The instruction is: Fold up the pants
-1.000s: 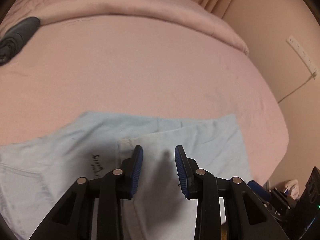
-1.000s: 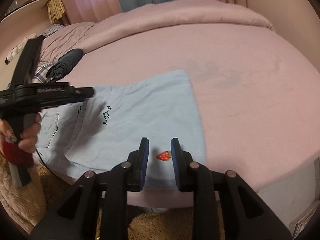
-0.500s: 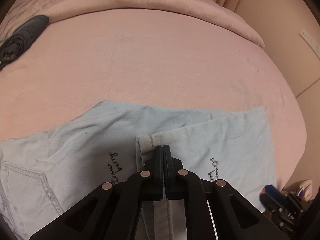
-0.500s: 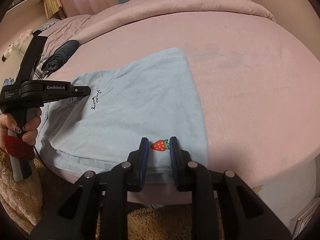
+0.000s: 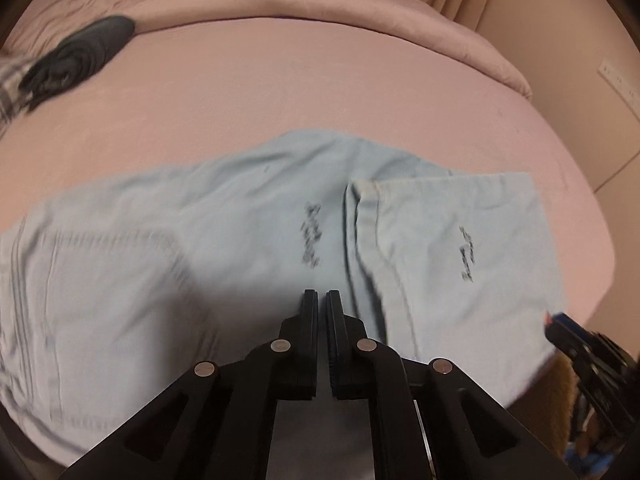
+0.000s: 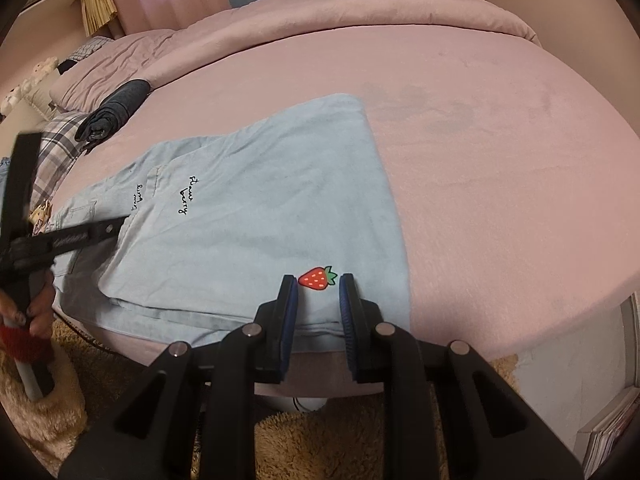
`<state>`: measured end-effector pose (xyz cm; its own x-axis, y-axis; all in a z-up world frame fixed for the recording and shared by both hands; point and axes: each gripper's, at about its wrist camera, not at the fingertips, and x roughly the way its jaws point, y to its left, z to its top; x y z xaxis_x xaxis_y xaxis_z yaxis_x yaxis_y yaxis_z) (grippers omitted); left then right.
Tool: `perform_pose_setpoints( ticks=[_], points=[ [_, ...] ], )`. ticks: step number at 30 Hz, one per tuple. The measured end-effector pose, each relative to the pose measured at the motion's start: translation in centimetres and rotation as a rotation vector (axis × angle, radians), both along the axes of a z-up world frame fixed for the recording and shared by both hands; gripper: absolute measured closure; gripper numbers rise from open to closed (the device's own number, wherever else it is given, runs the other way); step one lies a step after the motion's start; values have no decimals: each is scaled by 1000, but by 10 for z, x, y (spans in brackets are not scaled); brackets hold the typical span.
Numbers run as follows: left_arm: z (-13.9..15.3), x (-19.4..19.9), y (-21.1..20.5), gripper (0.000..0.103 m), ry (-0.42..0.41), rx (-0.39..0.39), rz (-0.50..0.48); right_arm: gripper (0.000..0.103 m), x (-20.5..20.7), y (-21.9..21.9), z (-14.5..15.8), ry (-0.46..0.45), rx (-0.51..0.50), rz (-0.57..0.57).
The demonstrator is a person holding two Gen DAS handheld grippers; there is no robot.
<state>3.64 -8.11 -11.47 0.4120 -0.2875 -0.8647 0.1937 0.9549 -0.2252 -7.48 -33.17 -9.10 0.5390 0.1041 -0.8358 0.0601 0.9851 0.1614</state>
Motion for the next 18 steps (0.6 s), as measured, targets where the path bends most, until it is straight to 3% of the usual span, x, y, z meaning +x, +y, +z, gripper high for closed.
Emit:
perform_pose_setpoints(
  ticks=[3,8,9,11,13,15,18],
  points=[
    [6,-11,12,96,8,-35,26,81,1,5,1,3,-20,-6],
    [25,-30,39,94,-43,-26,114,78,1,16,2,13,-59,-14],
    [28,-32,48,92,-51,-39,132,77,2,18,3,15,-64,-16],
    [34,-35,66,73,-68,-51,191,75,4,21,6,20,-75,-25],
    [38,-39,85,60,-81,-49,260,64,5,25,11,21,-78,-20],
    [40,-42,102,56,-84,-54,311,45,7,31,19,4,-80,-8],
    [39,-45,125,54,-74,-68,385,39,15,45,34,-27,-120,9]
  ],
)
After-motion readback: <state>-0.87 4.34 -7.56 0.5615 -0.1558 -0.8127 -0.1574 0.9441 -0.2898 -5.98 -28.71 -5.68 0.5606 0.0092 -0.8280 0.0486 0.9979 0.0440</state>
